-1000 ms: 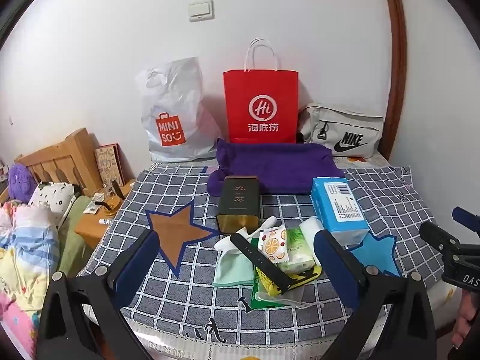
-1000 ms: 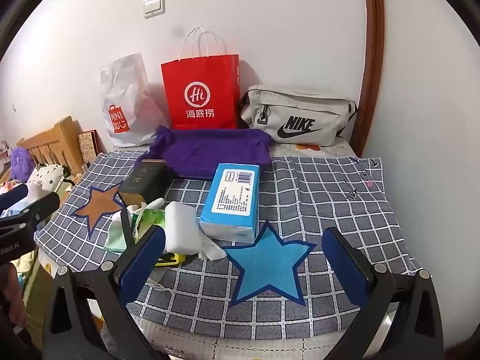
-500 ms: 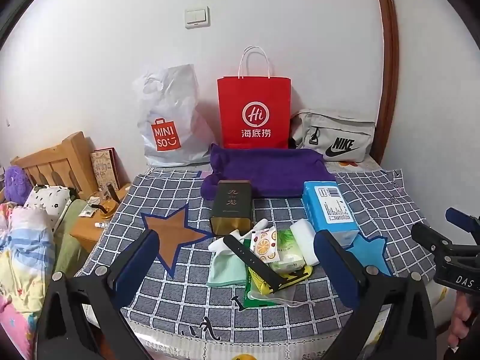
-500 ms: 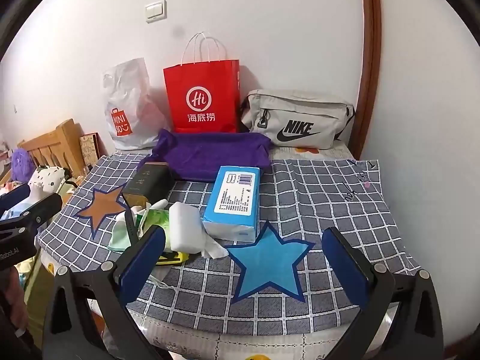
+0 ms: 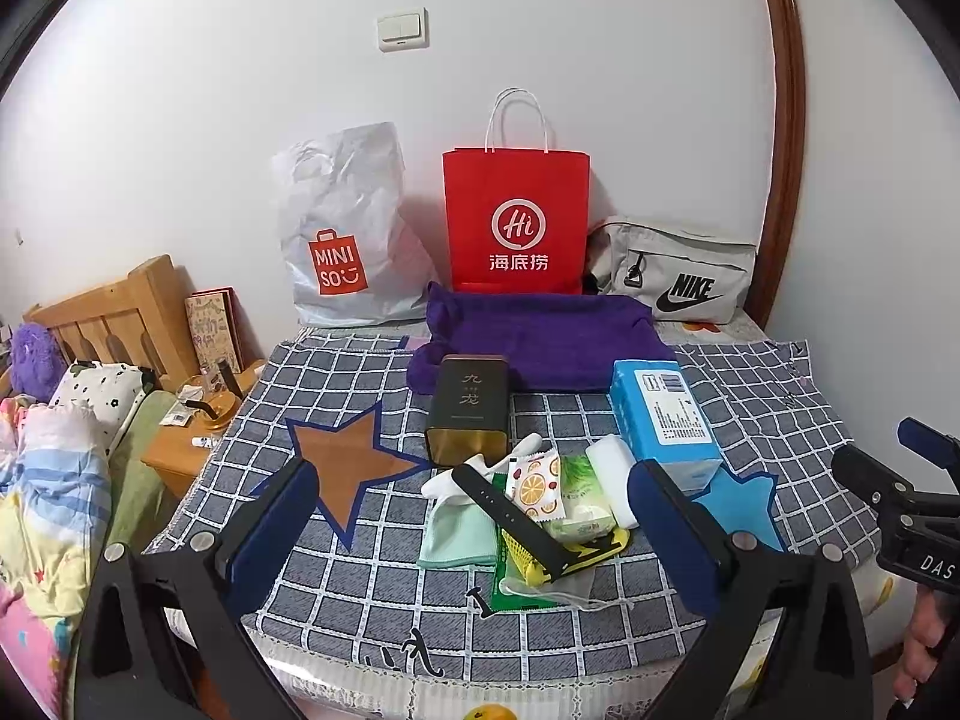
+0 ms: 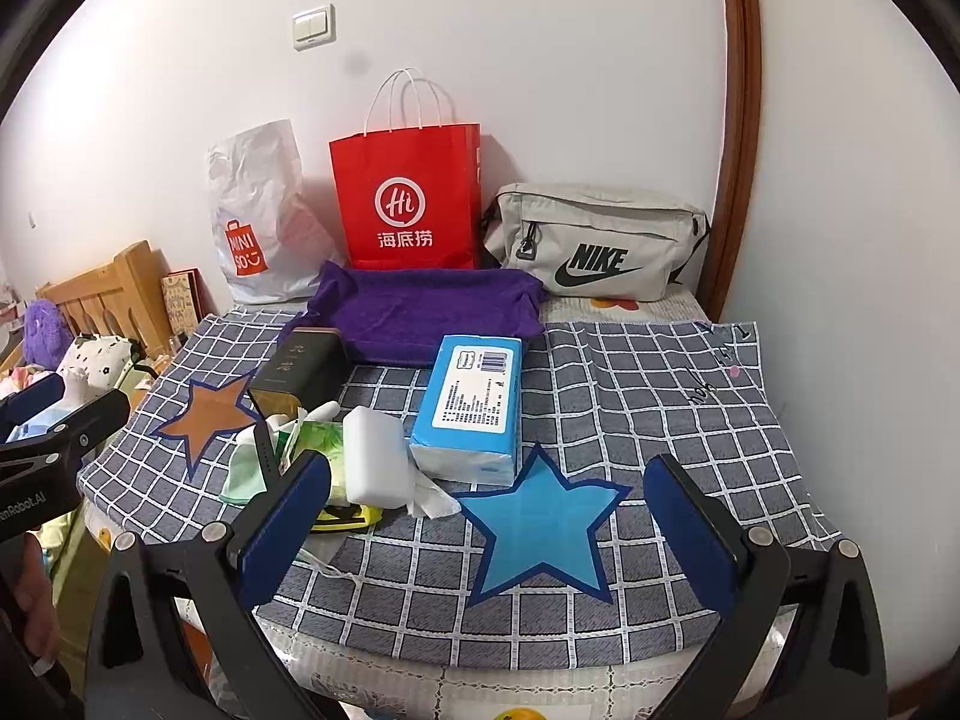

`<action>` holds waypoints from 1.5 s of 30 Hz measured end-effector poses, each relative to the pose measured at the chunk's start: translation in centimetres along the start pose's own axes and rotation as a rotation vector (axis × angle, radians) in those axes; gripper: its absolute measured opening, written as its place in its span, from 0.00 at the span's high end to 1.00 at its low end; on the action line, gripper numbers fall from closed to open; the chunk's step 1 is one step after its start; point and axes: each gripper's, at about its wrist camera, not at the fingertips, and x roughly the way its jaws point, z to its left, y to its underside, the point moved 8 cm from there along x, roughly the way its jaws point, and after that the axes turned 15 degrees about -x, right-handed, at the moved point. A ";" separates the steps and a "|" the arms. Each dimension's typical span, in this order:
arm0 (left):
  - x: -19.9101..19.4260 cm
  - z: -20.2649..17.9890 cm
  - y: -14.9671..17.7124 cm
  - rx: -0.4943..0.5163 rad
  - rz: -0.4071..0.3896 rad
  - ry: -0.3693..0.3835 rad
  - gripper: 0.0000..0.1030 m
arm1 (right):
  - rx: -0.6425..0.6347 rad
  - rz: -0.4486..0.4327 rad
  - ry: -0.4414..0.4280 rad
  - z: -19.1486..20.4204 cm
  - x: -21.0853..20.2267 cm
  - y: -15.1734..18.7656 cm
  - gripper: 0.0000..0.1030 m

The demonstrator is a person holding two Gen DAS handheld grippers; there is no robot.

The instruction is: Organize soft objects

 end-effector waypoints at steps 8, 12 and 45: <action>0.0 0.1 0.1 0.000 -0.001 -0.002 0.00 | 0.001 -0.006 -0.005 0.1 -0.2 -0.2 0.00; 0.0 0.1 0.2 0.001 -0.001 -0.004 0.00 | 0.007 -0.009 -0.006 0.1 -0.3 -0.3 0.00; -0.2 0.1 -0.3 0.011 -0.003 -0.008 0.00 | 0.012 -0.022 -0.015 0.2 -0.5 -0.4 0.00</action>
